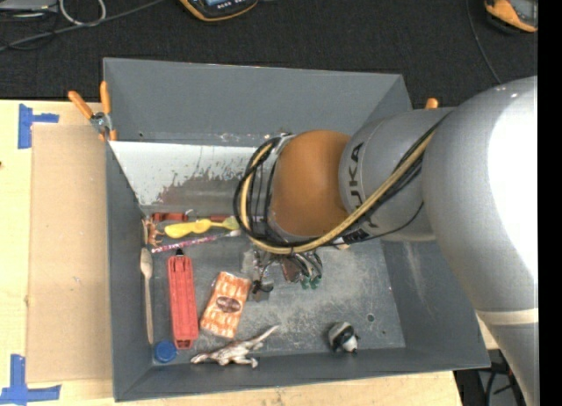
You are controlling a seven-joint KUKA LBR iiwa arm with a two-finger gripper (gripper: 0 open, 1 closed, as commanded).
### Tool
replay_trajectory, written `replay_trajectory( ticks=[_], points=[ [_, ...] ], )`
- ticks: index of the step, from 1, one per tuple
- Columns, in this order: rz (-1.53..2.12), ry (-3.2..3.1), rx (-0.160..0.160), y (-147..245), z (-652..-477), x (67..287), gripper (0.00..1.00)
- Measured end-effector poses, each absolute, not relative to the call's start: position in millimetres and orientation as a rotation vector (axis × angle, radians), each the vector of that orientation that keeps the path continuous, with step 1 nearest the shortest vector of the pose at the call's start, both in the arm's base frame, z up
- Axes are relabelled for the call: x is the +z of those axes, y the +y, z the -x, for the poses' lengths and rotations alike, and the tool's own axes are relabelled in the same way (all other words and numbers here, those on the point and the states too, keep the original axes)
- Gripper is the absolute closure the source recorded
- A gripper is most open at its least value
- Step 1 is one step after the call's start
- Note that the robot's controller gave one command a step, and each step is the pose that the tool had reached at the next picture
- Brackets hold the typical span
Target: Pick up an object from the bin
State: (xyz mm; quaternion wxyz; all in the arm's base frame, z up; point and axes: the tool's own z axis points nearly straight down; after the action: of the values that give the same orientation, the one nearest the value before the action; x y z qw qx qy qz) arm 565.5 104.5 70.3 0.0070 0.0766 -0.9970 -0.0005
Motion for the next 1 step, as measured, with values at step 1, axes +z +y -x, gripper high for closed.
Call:
replay_trajectory(
  ticks=[1],
  points=[
    [-0.240, -3.118, -0.002, 104.5, -565.6, 70.3, 1.00]
  ],
)
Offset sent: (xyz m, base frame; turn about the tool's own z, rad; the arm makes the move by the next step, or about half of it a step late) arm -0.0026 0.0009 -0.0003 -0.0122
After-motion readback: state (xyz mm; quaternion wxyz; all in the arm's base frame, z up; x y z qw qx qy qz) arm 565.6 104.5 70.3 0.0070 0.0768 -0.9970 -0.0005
